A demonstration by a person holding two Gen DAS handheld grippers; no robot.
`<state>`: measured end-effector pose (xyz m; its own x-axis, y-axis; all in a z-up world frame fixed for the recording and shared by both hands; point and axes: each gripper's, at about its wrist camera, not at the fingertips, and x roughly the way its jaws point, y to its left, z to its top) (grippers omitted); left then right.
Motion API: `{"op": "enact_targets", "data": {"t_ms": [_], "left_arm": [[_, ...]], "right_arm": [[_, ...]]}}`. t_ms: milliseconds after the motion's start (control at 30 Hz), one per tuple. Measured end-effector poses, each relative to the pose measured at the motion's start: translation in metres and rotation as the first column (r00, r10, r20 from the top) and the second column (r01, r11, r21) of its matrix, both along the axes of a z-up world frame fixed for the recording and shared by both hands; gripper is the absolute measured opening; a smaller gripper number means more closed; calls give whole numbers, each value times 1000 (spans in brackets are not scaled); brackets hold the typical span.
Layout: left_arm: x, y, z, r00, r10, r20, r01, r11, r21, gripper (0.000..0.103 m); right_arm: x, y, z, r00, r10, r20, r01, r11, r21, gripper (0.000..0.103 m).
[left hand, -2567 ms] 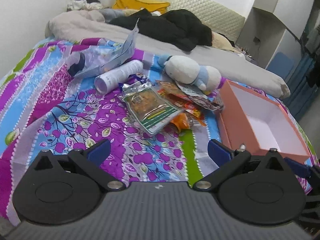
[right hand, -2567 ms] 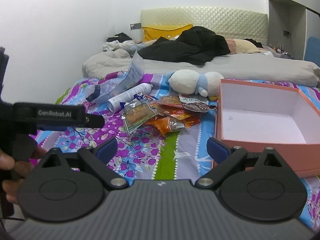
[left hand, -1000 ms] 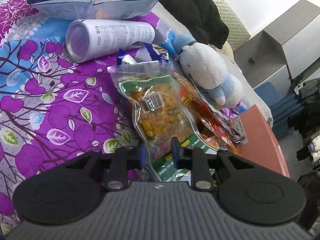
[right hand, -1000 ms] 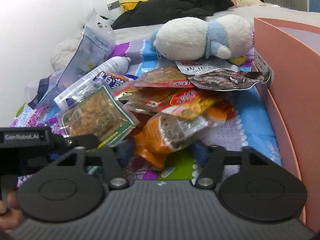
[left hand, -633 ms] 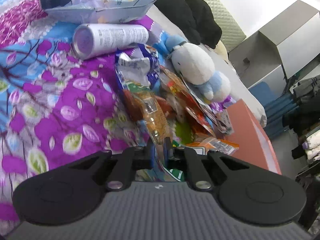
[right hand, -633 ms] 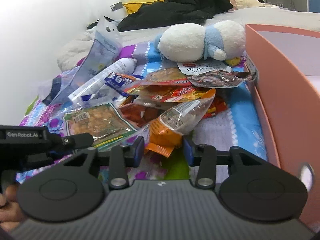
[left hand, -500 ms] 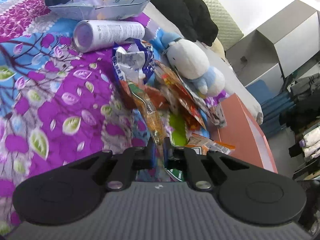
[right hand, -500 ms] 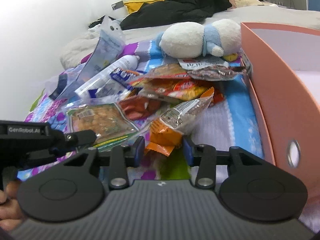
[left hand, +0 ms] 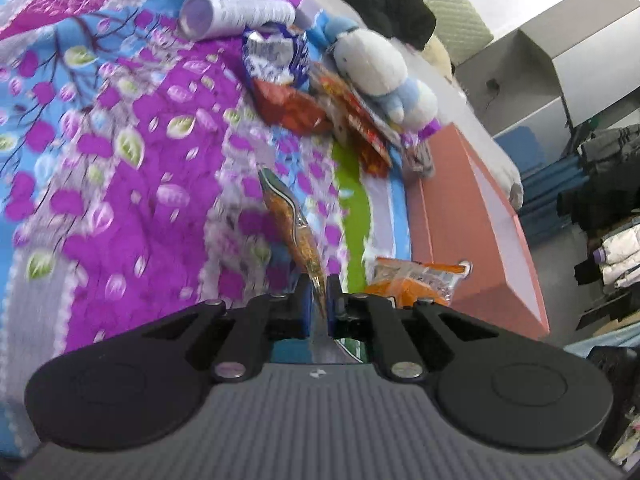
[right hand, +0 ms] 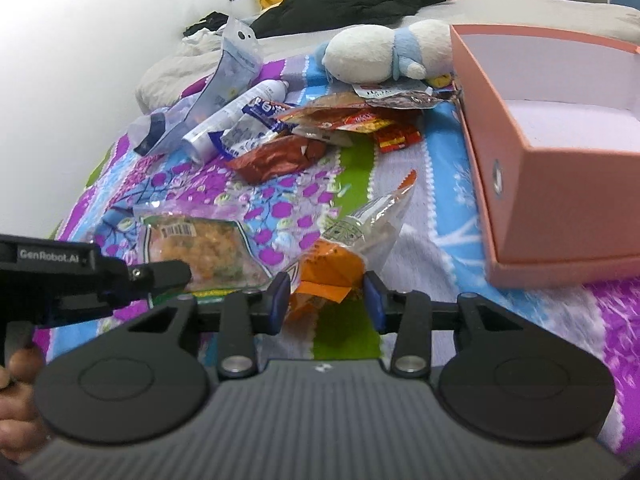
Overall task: Organize snacks
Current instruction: 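Grasp the orange barcode snack bag with the right gripper while the left lifts the nut bag, then lower the green-labeled nut bag onto the sheet and open the left gripper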
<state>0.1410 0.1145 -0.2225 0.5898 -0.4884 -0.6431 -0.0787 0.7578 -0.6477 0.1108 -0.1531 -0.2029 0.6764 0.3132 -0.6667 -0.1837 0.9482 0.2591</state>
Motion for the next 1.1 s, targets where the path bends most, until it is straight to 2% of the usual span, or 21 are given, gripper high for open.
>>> {"op": "enact_targets", "data": {"t_ms": [233,433,733,867,1000,1067,1100], "left_arm": [[0,5,-5,994,-28,-101,36,997,74,9],[7,-1,-3,992,-28,-121,45,990,137,9],[21,-4,-2,992,-8,-123,35,974,223,10],[25,-6,0,992,-28,-122,59,962,266,10],[30,-4,0,990,6,-141,35,958,285,11],[30,-3,0,990,22,-141,21,953,301,16],[30,-2,0,989,35,-147,14,948,318,23]], "right_arm": [[-22,-18,-11,996,-78,-40,78,997,-4,43],[-28,-28,-17,991,-113,-78,114,994,5,43],[-32,-36,-16,986,-154,-71,153,988,-18,44],[-34,-34,-14,984,-165,-69,163,986,-35,44],[-34,-34,-15,979,-190,-72,188,982,-31,44],[-34,-35,-15,977,-201,-78,200,980,-21,53],[-34,-36,-15,976,-204,-79,203,979,-13,62]]}}
